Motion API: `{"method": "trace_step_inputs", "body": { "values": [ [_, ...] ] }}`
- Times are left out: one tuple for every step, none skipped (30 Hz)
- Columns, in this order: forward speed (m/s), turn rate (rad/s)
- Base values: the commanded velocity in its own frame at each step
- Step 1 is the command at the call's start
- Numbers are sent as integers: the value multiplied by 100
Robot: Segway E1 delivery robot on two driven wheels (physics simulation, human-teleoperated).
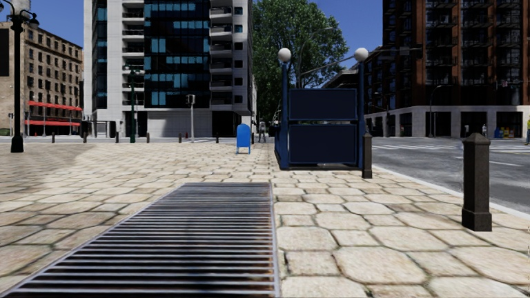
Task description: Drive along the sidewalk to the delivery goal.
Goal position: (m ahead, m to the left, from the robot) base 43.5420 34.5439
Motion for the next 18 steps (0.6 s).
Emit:
{"method": "trace_step_inputs", "body": {
  "values": [
    [200,0],
    [200,50],
    [200,71],
    [200,92],
    [200,101],
    [200,101],
    [200,18],
    [200,18],
    [200,4],
    [200,0],
    [200,0],
    [200,0],
    [200,0],
    [200,0],
    [200,0],
    [200,0],
    [200,0],
    [200,0]
  ]
}}
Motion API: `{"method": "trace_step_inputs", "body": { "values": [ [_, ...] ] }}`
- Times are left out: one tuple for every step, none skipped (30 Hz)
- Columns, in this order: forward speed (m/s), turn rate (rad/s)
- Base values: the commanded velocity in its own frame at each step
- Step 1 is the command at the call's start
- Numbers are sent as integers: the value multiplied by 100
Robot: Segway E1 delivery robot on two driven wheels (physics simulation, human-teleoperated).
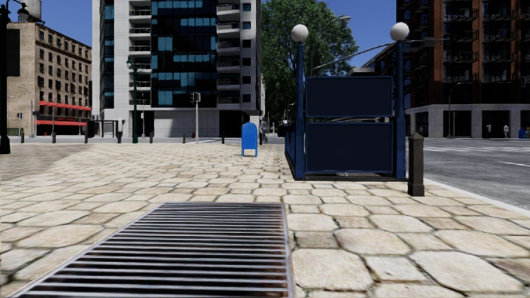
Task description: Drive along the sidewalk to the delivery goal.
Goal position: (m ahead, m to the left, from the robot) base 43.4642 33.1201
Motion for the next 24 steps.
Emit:
{"method": "trace_step_inputs", "body": {
  "values": [
    [200,0],
    [200,0],
    [200,0],
    [200,0],
    [200,0],
    [200,0],
    [200,0],
    [200,0],
    [200,0],
    [200,0],
    [200,16],
    [200,59],
    [200,92],
    [200,111],
    [200,115],
    [200,79],
    [200,32],
    [200,24],
    [200,24],
    [200,22],
    [200,17],
    [200,4],
    [200,0],
    [200,0]
  ]
}}
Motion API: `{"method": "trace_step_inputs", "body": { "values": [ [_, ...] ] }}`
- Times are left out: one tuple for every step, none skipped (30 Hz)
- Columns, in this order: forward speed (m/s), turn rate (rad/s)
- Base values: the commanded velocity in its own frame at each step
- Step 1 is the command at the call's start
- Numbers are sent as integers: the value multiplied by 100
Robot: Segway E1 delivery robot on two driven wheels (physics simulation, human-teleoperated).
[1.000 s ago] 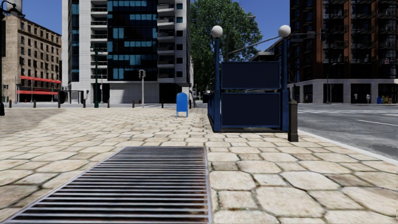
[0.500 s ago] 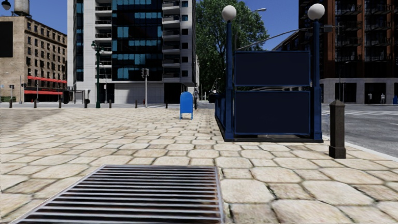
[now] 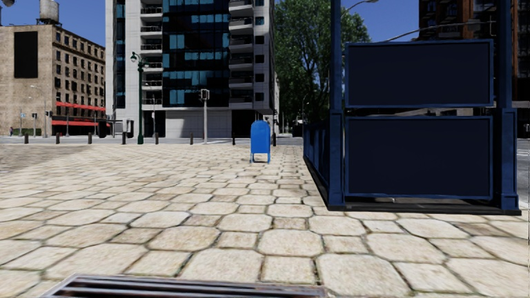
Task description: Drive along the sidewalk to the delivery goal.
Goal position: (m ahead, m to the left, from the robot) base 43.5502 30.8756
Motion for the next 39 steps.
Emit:
{"method": "trace_step_inputs", "body": {
  "values": [
    [200,0],
    [200,0],
    [200,0],
    [200,0],
    [200,0],
    [200,0],
    [200,0],
    [200,0],
    [200,0],
    [200,0],
    [200,0],
    [200,0],
    [200,0],
    [200,0],
    [200,0],
    [200,0],
    [200,0],
    [200,0],
    [200,0],
    [200,0],
    [200,0],
    [200,0],
    [200,0],
    [200,0],
    [200,0],
    [200,0],
    [200,6],
    [200,56],
    [200,99],
    [200,120],
    [200,120],
    [200,120],
    [200,120],
    [200,120],
    [200,120],
    [200,120],
    [200,120],
    [200,120],
    [200,117]
  ]
}}
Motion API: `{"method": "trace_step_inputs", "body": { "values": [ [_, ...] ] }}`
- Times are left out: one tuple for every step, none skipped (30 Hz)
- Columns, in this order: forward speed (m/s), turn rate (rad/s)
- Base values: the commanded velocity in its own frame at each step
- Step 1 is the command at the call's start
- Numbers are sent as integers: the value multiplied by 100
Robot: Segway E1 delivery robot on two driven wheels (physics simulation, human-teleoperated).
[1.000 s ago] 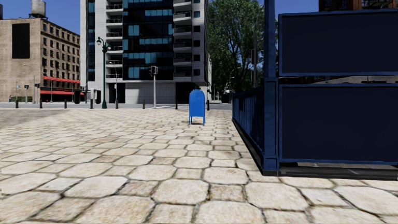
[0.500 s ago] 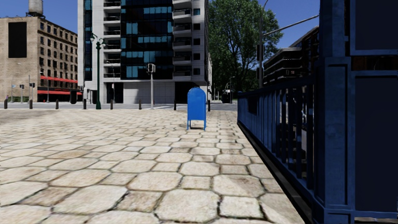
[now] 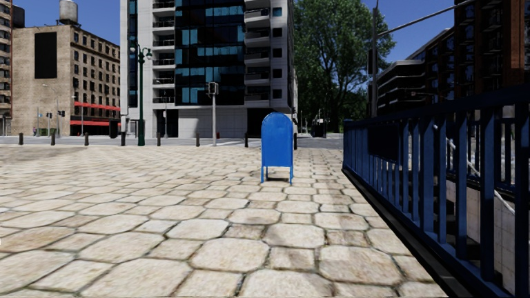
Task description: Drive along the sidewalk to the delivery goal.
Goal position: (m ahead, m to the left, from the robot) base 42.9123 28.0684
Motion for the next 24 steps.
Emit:
{"method": "trace_step_inputs", "body": {
  "values": [
    [200,100],
    [200,100],
    [200,82],
    [200,76],
    [200,75],
    [200,74],
    [200,74],
    [200,70],
    [200,68],
    [200,64],
    [200,64],
    [200,53],
    [200,43],
    [200,31],
    [200,11],
    [200,1],
    [200,0],
    [200,0],
    [200,0],
    [200,0],
    [200,0],
    [200,0],
    [200,0],
    [200,0]
  ]
}}
